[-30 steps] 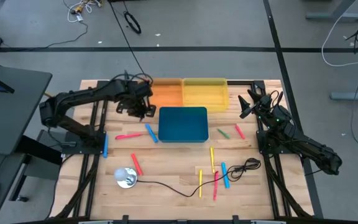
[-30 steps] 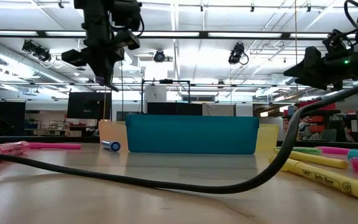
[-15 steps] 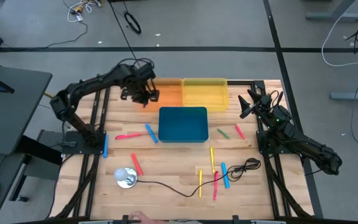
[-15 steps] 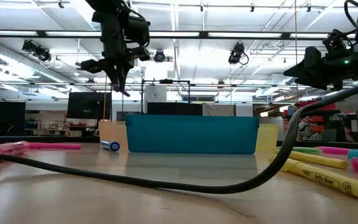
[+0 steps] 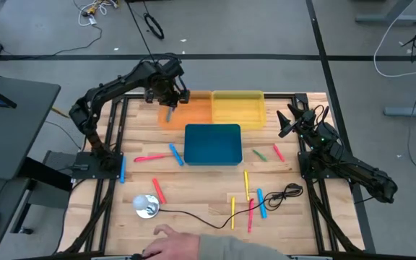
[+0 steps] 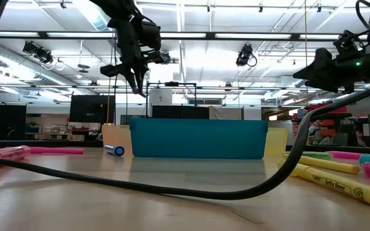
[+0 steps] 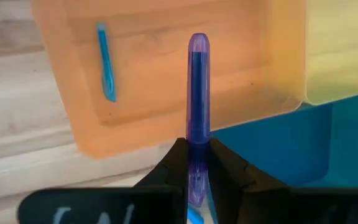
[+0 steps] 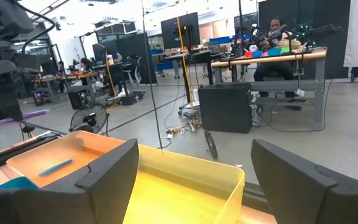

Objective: Pick & Place Markers
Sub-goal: Put the small purple highlighter into the orange transparent bin

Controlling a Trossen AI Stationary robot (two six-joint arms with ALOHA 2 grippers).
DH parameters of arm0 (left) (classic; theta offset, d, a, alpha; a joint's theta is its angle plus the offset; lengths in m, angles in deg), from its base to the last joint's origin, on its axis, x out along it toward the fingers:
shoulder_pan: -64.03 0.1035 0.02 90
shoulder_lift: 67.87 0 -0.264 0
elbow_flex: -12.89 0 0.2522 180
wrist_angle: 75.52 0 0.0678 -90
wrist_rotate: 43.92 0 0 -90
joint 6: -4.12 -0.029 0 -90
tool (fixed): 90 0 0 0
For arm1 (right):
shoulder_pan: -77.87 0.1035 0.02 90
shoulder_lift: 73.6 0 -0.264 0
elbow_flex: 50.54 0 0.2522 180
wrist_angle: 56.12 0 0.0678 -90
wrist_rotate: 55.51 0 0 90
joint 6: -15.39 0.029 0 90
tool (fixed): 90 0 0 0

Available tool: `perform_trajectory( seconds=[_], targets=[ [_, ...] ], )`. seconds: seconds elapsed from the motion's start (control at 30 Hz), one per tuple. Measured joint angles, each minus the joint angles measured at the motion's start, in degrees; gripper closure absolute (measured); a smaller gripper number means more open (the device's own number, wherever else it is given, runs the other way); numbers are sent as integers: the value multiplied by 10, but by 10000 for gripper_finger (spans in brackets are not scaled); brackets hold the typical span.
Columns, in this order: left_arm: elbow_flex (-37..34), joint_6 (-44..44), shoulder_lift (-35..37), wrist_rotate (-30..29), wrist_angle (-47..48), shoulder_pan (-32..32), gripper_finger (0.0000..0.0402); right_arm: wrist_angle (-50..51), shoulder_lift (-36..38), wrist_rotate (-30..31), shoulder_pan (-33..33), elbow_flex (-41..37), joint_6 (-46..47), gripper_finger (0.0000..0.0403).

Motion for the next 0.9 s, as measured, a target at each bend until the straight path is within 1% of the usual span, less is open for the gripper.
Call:
perform_trajectory(
  seconds=[0.2,0.3,0.43,0.53,0.9],
  targets=[
    [7,-11,-12,-3,7,8,362,0,0,0,0,0,0,89],
    [-2,-11,-14,-16,7,11,362,0,0,0,0,0,0,89],
    [-24,-8,-21,-18,-10,17,362,0,0,0,0,0,0,89],
    [-35,-4,-38,-13,-16,21,362,0,0,0,0,0,0,89],
    [-35,-2,-106,-7,-53,21,362,0,0,0,0,0,0,89]
  ],
)
